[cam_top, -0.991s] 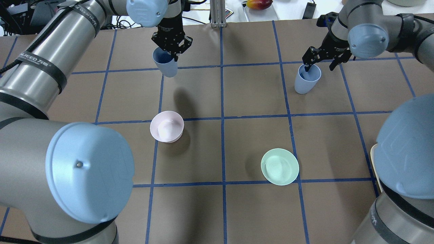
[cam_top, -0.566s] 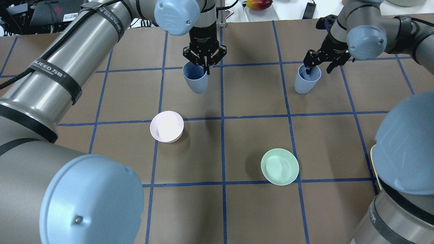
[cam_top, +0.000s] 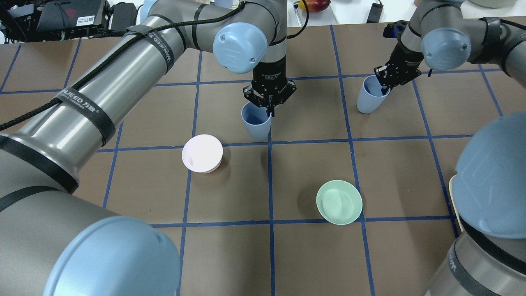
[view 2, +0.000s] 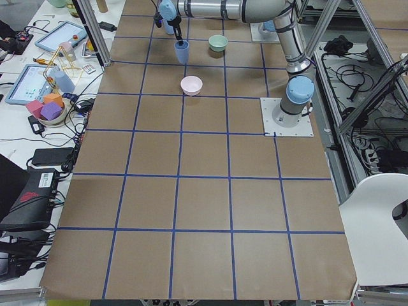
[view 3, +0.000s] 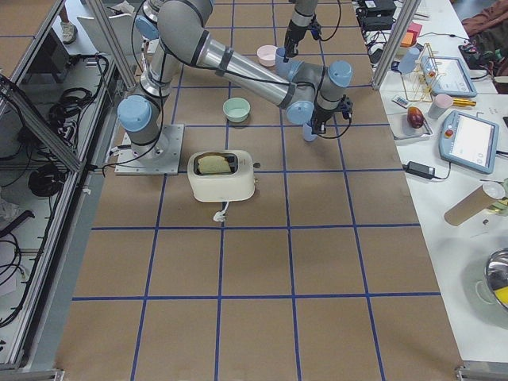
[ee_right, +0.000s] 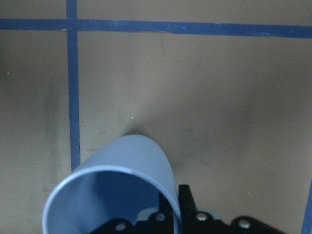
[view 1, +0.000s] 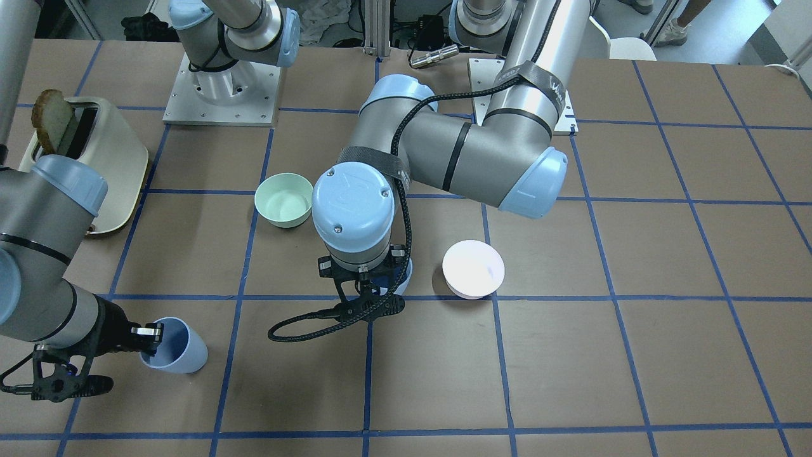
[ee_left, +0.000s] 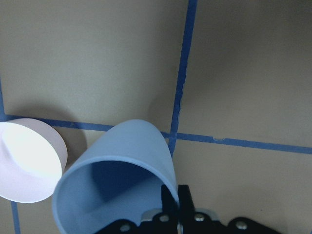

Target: Stack blue cups with both arms

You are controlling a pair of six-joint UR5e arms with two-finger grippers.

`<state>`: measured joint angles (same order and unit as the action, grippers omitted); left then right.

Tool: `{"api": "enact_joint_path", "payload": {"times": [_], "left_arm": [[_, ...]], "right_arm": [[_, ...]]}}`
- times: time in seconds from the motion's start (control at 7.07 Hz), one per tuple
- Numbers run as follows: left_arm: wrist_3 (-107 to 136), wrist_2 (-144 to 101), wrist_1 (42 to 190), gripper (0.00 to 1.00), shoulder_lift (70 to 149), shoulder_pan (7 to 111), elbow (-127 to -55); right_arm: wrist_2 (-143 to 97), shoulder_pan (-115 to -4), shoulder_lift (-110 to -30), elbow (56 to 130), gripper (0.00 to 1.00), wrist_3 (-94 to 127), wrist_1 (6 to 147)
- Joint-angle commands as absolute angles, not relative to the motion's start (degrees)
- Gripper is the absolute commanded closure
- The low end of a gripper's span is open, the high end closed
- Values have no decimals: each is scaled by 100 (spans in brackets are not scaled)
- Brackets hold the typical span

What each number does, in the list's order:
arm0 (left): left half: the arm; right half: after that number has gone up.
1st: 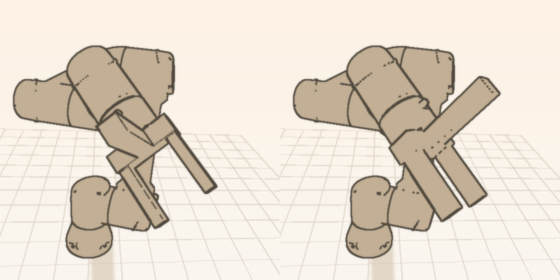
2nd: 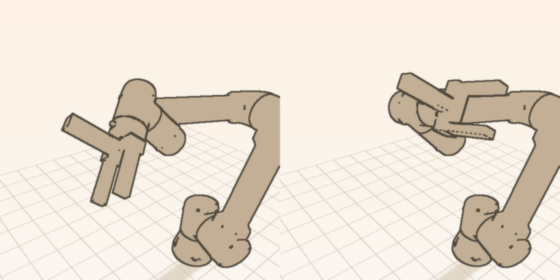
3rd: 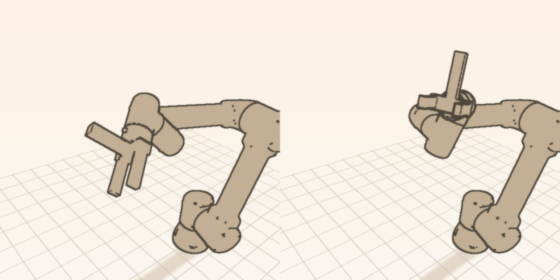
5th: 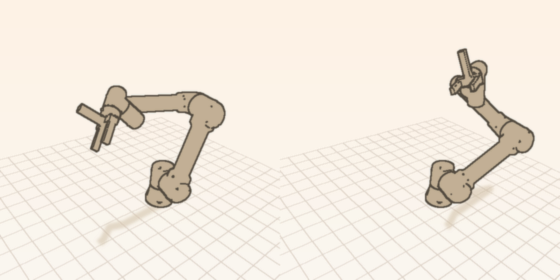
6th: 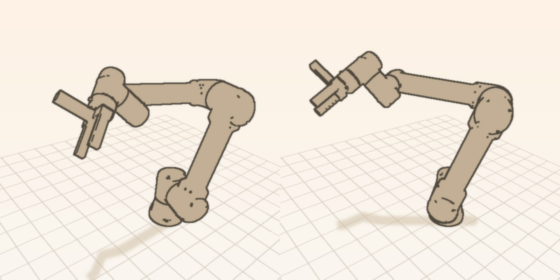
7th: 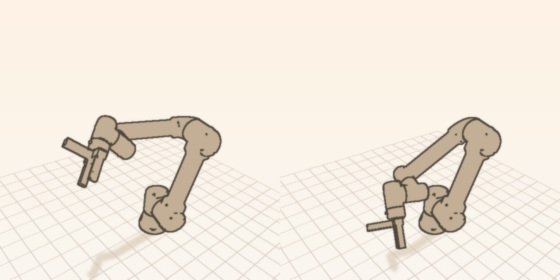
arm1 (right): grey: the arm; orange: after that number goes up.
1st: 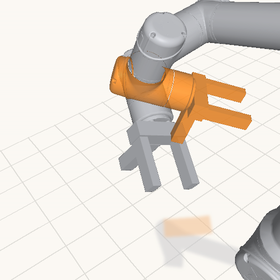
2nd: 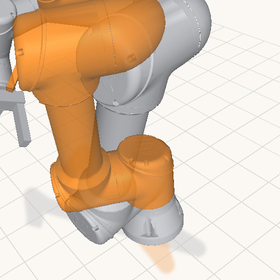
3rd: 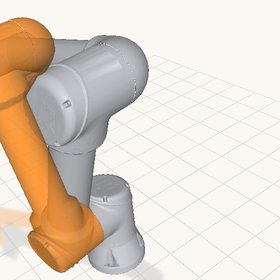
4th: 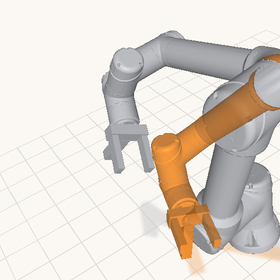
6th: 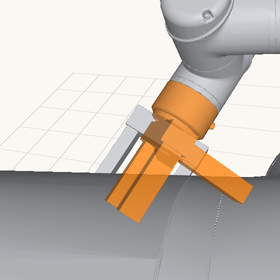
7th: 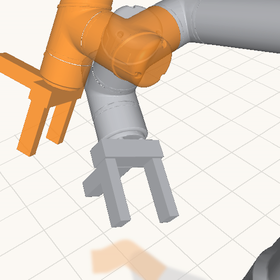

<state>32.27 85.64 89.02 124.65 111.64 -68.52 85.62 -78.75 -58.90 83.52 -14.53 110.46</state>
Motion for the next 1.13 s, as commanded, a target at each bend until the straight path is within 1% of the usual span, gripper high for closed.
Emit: {"api": "enact_joint_path", "payload": {"times": [0.0, 0.14, 0.42, 0.57, 0.71, 0.99], "left_arm": [[3533, 8411, 8719, 100, 12489, 11223, -7241], [3498, 8402, 8475, 100, 12489, 11276, -7347], [3446, 8130, 8376, 100, 12437, 11294, -7567], [3437, 8156, 8385, 69, 12471, 11311, -7585], [3515, 8139, 8315, 1, 12559, 11312, -7576], [3393, 8174, 8279, 0, 12219, 11181, -7349]], "right_arm": [[8561, -7875, -5906, 7826, 100, -1441, 10359], [8561, -7875, -5889, 7570, 100, -1450, 9910], [8561, -7901, -5924, 7541, 100, -1433, 9861], [8561, -7910, -5933, 7541, 100, -1415, 9853], [8561, -7919, -5933, 7541, 100, -1415, 9835], [8552, -7963, -6055, 7558, 100, -1415, 9817]]}}
